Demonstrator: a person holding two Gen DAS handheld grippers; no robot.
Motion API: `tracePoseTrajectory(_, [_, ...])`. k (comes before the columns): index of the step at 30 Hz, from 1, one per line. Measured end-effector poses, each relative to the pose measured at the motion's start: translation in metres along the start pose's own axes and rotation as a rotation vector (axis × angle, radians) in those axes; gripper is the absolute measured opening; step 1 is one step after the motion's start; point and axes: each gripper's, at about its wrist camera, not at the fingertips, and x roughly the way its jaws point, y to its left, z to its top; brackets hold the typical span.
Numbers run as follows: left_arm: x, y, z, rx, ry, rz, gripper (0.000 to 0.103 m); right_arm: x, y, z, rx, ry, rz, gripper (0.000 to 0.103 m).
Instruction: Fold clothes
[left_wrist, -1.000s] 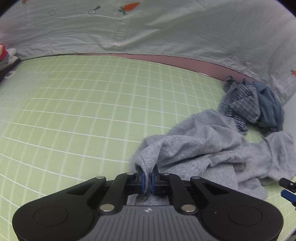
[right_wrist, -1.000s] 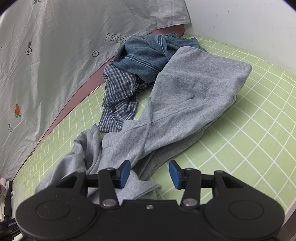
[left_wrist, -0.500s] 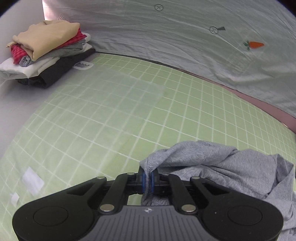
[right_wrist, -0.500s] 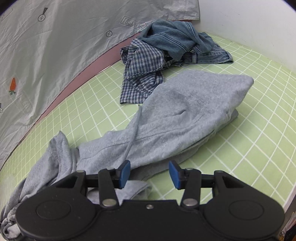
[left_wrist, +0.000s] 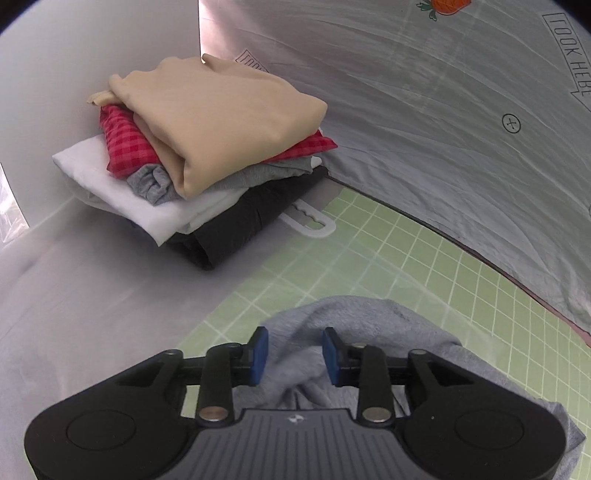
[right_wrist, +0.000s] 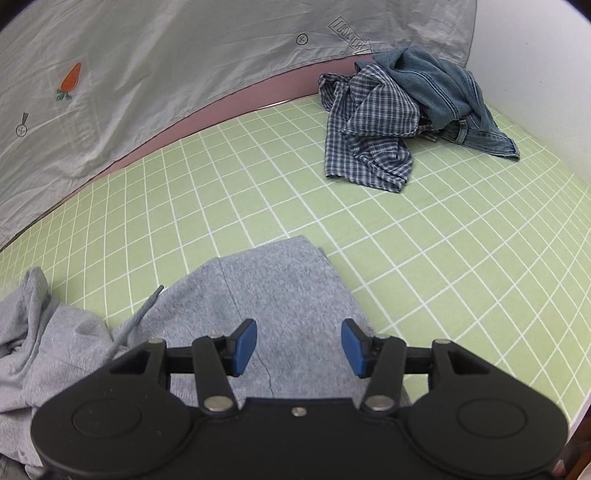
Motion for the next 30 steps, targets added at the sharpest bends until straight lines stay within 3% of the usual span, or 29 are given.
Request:
tracePoseTrajectory(7, [-0.04,-0.012,-0.068,-0.001,0.082,-0.107,0.069,0.002,-0.002,-0.005,-0.005,-0.005,0.012,0.058])
tracePoseTrajectory(13, [-0.07,-0.036,-0.126,0.025,0.185,-0.229,0.074,0.008,-0.018,-0.007,0.012,-0.014,0.026,0.068])
tracePoseTrajectory(16, [-0.074,-0.053,-0.15,0.085,0.213,-0.243,0.074,0.02,-0.028,-0.008,0.013,0.025,0.034,0.07])
tracePoseTrajectory(18, [-0.075,-0.059,-0.162,0.097,0.221,-0.219,0.07,0.027,-0.036,-0.009,0.039,0.054,0.053,0.07])
tracePoseTrajectory(19, [-0.076,-0.062,-0.168,0.103,0.226,-0.208,0.056,0.028,-0.039,-0.01,0.059,0.059,0.064,0.072])
tracePoseTrajectory(20, [-0.076,-0.061,-0.17,0.096,0.229,-0.204,0.034,0.03,-0.042,-0.011,0.079,0.064,0.076,0.072])
tracePoseTrajectory(22, [-0.076,-0.058,-0.175,0.083,0.235,-0.196,0.016,0.031,-0.046,-0.013,0.1,0.068,0.097,0.072])
tracePoseTrajectory(26, [-0.087,-0.043,-0.173,0.096,0.182,-0.139,0.01,0.026,-0.045,-0.019,0.093,0.058,0.122,0.052])
tracePoseTrajectory(30, [-0.1,-0.009,-0.16,0.07,0.099,0.005,0.01,0.01,-0.047,-0.029,0.074,0.016,0.102,0.052])
